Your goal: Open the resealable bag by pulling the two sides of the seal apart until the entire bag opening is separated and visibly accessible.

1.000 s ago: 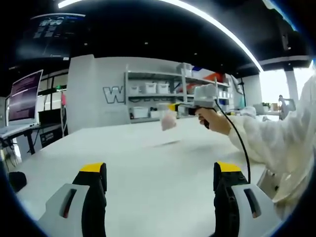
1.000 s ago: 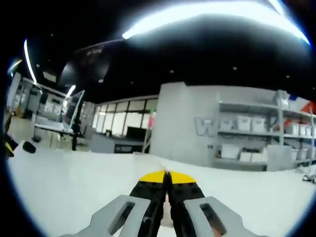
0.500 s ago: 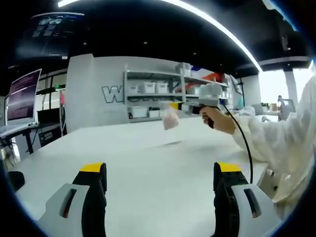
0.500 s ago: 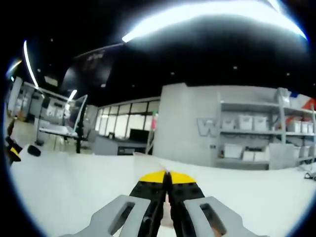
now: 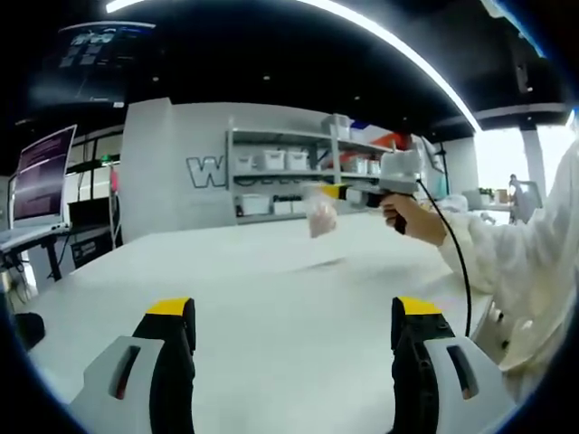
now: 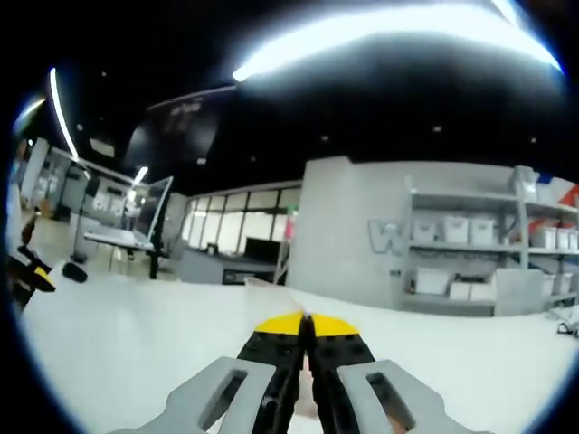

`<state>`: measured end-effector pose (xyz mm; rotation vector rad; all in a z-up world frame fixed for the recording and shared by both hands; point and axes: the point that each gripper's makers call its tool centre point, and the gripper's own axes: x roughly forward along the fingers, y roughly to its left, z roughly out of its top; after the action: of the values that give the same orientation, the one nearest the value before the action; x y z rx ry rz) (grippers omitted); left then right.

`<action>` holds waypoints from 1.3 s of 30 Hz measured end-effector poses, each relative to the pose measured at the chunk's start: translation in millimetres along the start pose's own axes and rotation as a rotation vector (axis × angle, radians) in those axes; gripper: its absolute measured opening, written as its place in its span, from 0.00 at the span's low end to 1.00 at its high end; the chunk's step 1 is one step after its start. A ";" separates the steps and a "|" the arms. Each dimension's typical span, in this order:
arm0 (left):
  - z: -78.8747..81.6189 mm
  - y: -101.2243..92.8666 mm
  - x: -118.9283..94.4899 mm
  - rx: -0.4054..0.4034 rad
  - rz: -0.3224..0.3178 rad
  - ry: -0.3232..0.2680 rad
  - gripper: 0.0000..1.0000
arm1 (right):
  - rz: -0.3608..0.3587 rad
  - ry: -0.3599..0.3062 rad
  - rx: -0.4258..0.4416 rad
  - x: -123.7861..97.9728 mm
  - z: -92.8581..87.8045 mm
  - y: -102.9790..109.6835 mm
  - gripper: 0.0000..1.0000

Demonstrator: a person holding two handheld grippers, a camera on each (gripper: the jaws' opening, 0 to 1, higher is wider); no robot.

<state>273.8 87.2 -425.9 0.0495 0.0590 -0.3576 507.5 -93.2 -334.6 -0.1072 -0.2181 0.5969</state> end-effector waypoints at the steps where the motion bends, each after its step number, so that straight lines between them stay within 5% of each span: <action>1: -0.2 -0.1 0.2 -0.001 -0.001 0.001 0.89 | 0.002 -0.003 -0.001 -0.5 1.3 0.2 0.00; 14: -0.3 1.0 -1.2 0.000 0.000 0.002 0.89 | 0.016 -0.009 -0.029 -12.1 7.3 3.2 0.00; 25: -2.3 0.9 -1.2 -0.003 -0.001 0.002 0.89 | 0.037 -0.004 -0.149 -22.5 13.2 8.9 0.00; 39: -3.5 1.4 0.1 -0.006 -0.001 0.004 0.89 | 0.055 -0.018 -0.161 -43.2 19.7 10.0 0.00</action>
<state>274.2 88.6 -429.4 0.0445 0.0645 -0.3583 462.7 -108.7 -324.5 -0.2645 -0.2816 0.6350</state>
